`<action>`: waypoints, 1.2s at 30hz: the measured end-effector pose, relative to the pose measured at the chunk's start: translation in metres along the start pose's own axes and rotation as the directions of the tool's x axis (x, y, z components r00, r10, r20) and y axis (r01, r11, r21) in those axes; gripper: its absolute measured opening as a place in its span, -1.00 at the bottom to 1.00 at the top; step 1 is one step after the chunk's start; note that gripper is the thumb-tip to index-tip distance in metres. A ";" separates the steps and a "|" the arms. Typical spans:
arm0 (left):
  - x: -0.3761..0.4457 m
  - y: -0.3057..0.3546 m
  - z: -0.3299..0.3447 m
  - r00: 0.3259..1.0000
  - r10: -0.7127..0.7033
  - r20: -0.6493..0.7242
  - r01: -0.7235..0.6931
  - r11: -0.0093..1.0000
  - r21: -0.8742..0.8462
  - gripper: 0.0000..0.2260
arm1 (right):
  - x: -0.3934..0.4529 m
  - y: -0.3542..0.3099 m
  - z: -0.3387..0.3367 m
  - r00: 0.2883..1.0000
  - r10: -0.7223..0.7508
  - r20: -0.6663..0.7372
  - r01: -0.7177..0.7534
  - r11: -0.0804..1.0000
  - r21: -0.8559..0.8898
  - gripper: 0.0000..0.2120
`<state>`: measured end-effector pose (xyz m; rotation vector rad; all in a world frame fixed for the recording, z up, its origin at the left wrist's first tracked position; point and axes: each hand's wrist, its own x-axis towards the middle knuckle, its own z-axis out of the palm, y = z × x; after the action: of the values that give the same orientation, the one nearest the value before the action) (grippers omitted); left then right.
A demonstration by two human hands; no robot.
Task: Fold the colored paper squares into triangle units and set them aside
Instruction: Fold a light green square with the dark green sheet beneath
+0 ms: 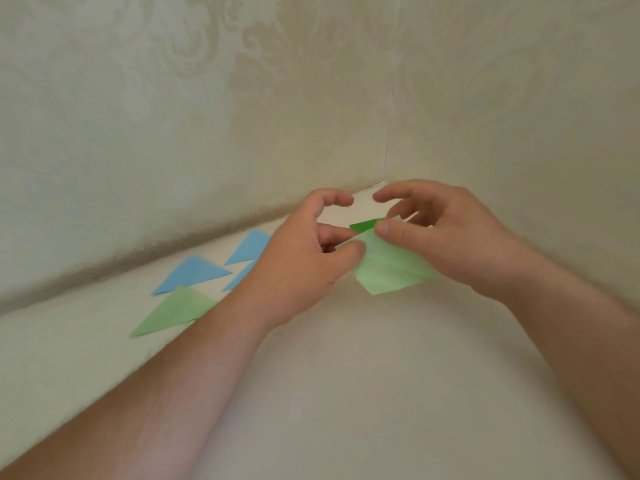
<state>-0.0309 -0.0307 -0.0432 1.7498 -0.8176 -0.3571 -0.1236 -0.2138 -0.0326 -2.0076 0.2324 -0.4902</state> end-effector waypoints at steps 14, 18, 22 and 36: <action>0.001 -0.005 -0.001 0.990 0.100 0.095 -0.081 0.980 -0.184 -0.58 | 0.000 -0.003 0.000 0.998 0.022 0.064 -0.040 0.955 0.294 -0.74; 0.000 -0.005 -0.001 0.989 0.110 0.101 -0.089 0.978 -0.190 -0.62 | 0.001 -0.002 -0.002 0.998 0.017 0.068 -0.038 0.947 0.318 -0.73; 0.000 -0.004 -0.002 0.993 0.084 0.088 -0.064 0.975 -0.212 -0.74 | 0.000 -0.002 -0.002 0.998 -0.020 0.067 -0.001 0.953 0.302 -0.78; 0.002 -0.003 -0.003 0.996 0.094 -0.002 -0.092 0.969 -0.229 -0.81 | -0.004 -0.001 0.000 0.967 -0.215 0.133 0.196 0.970 0.144 -0.72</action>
<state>-0.0263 -0.0299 -0.0450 1.4915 -0.8281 -0.3811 -0.1268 -0.2118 -0.0326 -1.9383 -0.0996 -0.4709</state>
